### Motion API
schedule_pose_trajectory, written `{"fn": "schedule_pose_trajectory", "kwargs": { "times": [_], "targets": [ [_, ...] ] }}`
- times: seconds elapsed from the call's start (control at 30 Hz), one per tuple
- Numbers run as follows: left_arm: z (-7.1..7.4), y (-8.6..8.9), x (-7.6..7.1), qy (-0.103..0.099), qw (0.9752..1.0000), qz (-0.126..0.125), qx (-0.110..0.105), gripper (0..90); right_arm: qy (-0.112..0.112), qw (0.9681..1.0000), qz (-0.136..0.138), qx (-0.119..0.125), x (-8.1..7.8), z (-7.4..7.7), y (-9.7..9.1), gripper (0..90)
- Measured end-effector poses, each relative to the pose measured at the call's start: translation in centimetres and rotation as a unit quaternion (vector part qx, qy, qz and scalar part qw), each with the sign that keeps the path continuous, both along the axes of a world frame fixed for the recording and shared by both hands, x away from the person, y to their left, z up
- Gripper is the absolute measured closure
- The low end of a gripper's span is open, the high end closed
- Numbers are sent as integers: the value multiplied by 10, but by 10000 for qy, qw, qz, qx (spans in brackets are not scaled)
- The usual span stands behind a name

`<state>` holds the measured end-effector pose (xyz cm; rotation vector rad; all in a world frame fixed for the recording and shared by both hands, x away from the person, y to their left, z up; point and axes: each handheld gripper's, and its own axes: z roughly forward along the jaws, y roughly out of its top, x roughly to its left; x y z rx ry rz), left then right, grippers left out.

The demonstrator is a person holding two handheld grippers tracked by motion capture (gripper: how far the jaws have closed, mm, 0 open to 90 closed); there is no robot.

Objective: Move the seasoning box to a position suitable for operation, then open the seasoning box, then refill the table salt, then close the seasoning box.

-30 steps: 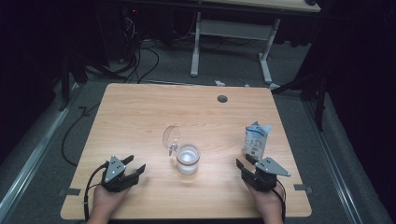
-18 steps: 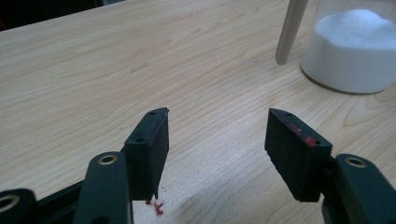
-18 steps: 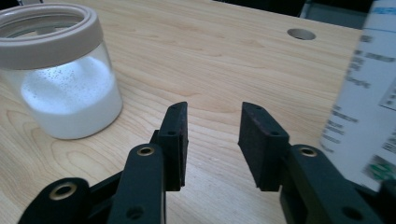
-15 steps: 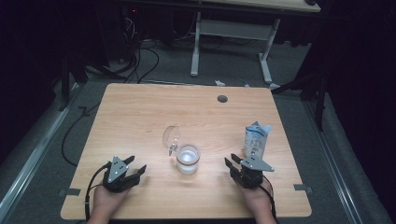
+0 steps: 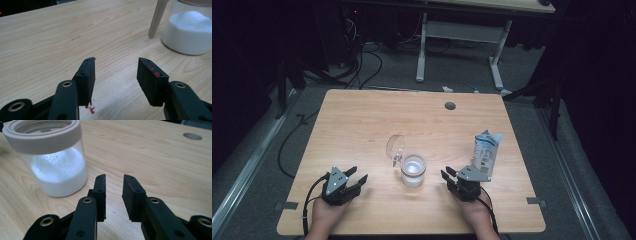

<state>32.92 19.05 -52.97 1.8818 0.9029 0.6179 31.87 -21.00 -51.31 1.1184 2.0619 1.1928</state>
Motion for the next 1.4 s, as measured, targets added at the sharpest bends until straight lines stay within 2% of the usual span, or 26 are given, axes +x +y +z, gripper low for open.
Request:
{"fn": "schedule_pose_trajectory", "kwargs": {
  "times": [0.03,0.1,0.2,0.27,0.33,0.43,0.57,0.7,0.9,1.03,1.4],
  "targets": [
    [1,-2,1,34,10000,39,45,506,11,10000,15,-12,0,-1,1,749],
    [3,-5,3,193,9997,71,-93,525,5,10000,34,-40,1,-2,3,754],
    [9,-15,3,123,9999,96,-25,569,21,10000,71,-65,2,-4,7,752],
    [14,-20,4,136,9998,83,-70,586,34,9999,102,-41,3,-6,9,751],
    [18,-25,6,173,9995,78,-235,600,39,9999,143,-75,2,-6,12,751],
    [22,-29,9,210,9992,135,-326,634,10,9997,214,-120,2,-7,15,753],
    [27,-34,13,261,9985,250,-420,698,-15,9993,314,-221,0,-7,20,816],
    [35,-41,19,310,9984,235,-411,757,-25,9993,334,-188,0,-7,24,861],
    [45,-52,23,258,9986,182,-419,839,-25,9990,372,-228,0,-8,26,869],
    [52,-57,26,209,9983,194,-500,873,-43,9989,407,-249,0,-8,28,872],
    [71,-70,32,79,9980,124,-610,880,-69,9985,475,-272,0,-9,31,872]
  ]
}}
